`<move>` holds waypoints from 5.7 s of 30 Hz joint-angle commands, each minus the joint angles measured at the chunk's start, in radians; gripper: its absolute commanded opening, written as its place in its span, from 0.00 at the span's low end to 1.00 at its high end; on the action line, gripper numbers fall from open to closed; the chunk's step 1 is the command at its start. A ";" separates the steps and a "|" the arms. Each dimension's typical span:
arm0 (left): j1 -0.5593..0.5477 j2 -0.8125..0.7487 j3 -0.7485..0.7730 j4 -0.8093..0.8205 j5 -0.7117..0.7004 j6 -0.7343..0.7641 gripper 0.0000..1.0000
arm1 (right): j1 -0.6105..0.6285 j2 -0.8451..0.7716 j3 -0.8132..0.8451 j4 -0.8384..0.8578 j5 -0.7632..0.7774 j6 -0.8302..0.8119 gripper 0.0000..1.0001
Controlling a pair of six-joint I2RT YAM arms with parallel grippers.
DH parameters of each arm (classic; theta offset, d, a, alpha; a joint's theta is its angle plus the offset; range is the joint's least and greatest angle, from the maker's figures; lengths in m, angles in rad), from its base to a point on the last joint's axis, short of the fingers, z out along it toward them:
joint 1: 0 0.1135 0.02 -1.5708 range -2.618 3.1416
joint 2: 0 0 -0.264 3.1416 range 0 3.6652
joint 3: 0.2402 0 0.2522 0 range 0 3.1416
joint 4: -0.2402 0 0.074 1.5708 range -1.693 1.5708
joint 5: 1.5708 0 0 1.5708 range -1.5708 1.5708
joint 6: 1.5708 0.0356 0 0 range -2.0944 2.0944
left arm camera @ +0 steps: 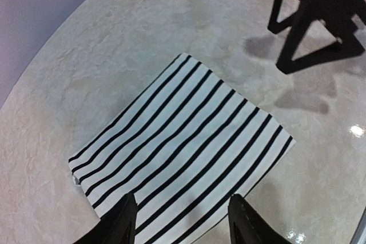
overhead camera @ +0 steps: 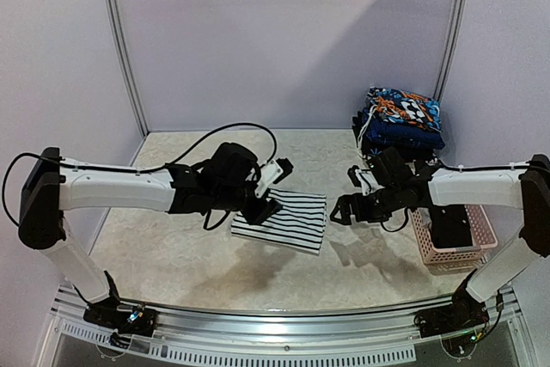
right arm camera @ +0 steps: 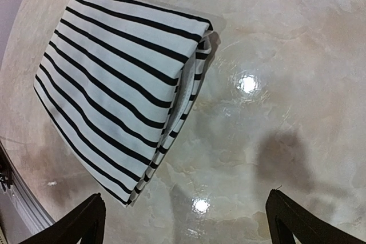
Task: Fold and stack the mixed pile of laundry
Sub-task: Pick up the square-folded tank top from the center of the board, then pass from the left arm to the right
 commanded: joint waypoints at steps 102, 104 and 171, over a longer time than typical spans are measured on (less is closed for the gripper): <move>-0.185 0.442 0.166 0.206 -0.065 0.253 0.00 | -0.097 0.027 -0.078 0.195 -0.146 0.134 0.98; -0.174 0.423 0.141 0.237 -0.051 0.240 0.00 | -0.095 0.035 -0.078 0.207 -0.164 0.159 0.99; -0.136 0.229 -0.080 0.537 -0.029 0.080 0.00 | -0.059 0.438 0.124 0.502 -0.387 0.485 0.88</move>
